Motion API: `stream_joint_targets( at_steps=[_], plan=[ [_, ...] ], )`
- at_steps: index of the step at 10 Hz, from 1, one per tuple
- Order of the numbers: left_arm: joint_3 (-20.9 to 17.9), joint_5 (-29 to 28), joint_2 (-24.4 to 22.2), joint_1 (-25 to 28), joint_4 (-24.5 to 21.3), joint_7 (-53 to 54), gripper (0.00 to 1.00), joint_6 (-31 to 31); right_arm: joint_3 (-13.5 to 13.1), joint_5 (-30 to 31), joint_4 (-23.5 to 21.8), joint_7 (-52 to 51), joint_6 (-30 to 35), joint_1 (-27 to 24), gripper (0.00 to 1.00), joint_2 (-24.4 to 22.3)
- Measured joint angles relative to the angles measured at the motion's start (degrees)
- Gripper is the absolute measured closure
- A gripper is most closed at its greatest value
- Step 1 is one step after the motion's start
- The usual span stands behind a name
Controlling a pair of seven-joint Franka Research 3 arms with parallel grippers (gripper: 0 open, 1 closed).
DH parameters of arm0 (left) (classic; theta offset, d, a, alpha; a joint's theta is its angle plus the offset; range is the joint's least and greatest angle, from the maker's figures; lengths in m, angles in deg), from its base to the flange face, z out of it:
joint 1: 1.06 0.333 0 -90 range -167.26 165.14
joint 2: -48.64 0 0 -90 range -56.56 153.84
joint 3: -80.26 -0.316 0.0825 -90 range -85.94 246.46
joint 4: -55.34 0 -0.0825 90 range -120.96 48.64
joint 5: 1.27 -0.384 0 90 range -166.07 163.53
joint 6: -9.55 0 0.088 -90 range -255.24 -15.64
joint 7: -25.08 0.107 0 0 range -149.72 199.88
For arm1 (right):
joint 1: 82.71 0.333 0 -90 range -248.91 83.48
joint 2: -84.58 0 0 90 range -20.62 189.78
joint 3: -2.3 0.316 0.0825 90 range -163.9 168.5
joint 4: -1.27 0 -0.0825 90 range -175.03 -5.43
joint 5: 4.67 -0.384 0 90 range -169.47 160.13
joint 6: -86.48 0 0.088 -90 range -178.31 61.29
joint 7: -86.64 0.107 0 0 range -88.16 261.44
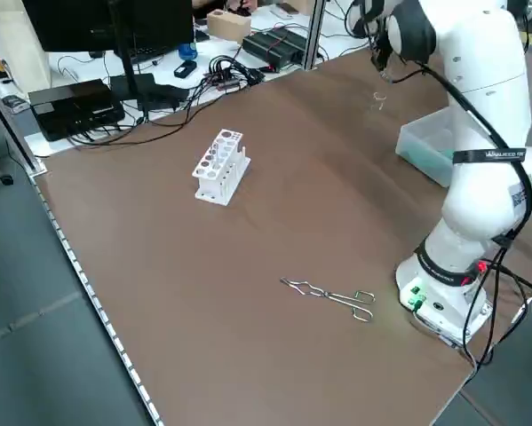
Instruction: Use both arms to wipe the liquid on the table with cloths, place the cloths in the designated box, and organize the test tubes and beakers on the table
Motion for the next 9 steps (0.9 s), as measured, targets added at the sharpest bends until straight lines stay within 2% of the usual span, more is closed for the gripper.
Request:
stream_joint_targets(
  at_steps=[2,4,6,9],
  plan=[
    [0.02,0.0,-4.09,0.12,0.13,-0.2,0.79,4.95,0.7,-0.06,7.17,2.77,9.94,2.96,0.91,-0.1],
    [-0.19,-0.07,-8.47,0.53,0.16,-0.21,0.79,11.15,1.05,-1.18,15.45,10.37,19.53,9.0,0.91,-1.14],
    [-3.21,-0.55,-12.73,0.87,0.18,2.14,0.79,16.08,1.2,-5.59,17.34,18.68,23.8,14.6,0.91,-4.94],
    [-12.21,-0.6,-18.12,1.44,0.03,7.3,0.79,23.08,1.56,-14.23,17.08,36.92,24.02,27.71,0.91,-10.88]
  ],
)
